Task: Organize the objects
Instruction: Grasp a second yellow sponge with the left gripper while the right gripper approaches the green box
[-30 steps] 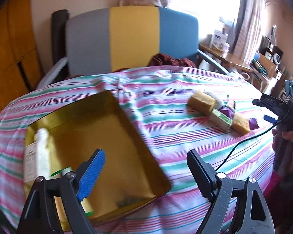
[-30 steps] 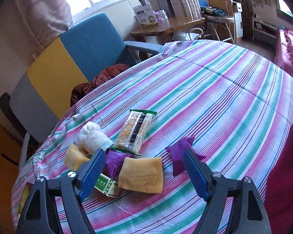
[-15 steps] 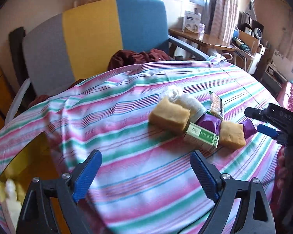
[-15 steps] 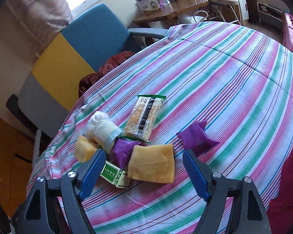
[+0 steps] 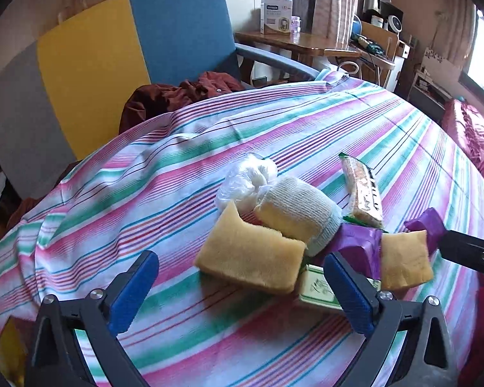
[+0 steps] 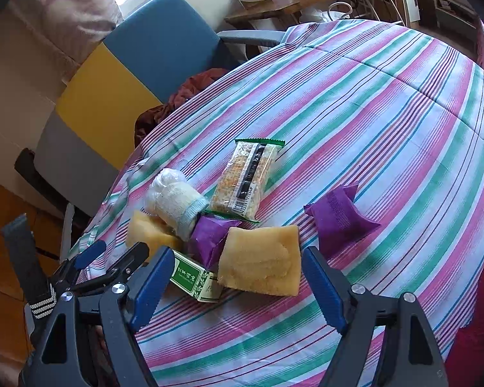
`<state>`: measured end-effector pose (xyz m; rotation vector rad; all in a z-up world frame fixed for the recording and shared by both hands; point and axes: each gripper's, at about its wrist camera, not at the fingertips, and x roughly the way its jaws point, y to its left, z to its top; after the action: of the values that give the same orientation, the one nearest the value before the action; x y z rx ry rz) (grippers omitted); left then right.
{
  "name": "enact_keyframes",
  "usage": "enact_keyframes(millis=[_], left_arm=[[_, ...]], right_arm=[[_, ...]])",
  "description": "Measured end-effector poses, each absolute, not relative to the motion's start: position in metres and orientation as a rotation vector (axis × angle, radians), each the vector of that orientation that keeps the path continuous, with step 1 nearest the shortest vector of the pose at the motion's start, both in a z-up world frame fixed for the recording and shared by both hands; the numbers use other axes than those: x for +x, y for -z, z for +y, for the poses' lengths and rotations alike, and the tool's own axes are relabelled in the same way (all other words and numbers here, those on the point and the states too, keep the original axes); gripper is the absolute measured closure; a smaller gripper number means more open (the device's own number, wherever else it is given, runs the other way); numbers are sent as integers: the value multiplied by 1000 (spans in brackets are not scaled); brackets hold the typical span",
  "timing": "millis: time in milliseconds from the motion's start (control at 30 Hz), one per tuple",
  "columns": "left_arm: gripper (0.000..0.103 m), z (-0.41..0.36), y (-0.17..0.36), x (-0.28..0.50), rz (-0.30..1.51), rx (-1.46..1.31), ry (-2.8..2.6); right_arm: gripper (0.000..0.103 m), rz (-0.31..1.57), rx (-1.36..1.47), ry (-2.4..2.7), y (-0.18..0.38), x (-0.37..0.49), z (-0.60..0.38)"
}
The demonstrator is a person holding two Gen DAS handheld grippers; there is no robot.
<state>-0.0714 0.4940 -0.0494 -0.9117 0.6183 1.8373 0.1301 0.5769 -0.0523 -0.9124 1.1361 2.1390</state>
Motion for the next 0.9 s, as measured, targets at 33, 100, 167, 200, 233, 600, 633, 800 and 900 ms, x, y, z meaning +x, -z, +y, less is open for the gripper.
enact_keyframes(millis=[33, 100, 167, 200, 233, 600, 633, 800, 900], left_arm=[[0, 498, 53, -73, 621, -912, -1830], [10, 501, 60, -78, 611, -935, -1819], [30, 503, 69, -82, 584, -998, -1755], [31, 499, 68, -81, 561, -995, -1759], [35, 493, 66, -82, 528, -1005, -1758], [35, 382, 17, -62, 363, -1036, -1904], [35, 370, 13, -59, 344, -1036, -1912], [35, 319, -6, -41, 319, -993, -1967], [34, 287, -13, -35, 282, -989, -1985]], right_arm=[[20, 1135, -918, -2140, 53, 129, 577], [20, 1130, -926, -2139, 53, 129, 576], [20, 1118, -936, -2137, 54, 128, 576], [20, 1114, -941, -2138, 54, 127, 576], [20, 1106, -946, -2142, 54, 126, 575], [20, 862, -1079, -2321, 43, 92, 541], [20, 835, -1100, -2331, 44, 88, 537], [20, 712, -1210, -2357, 51, 74, 519], [21, 730, -1286, -2375, 60, 68, 512]])
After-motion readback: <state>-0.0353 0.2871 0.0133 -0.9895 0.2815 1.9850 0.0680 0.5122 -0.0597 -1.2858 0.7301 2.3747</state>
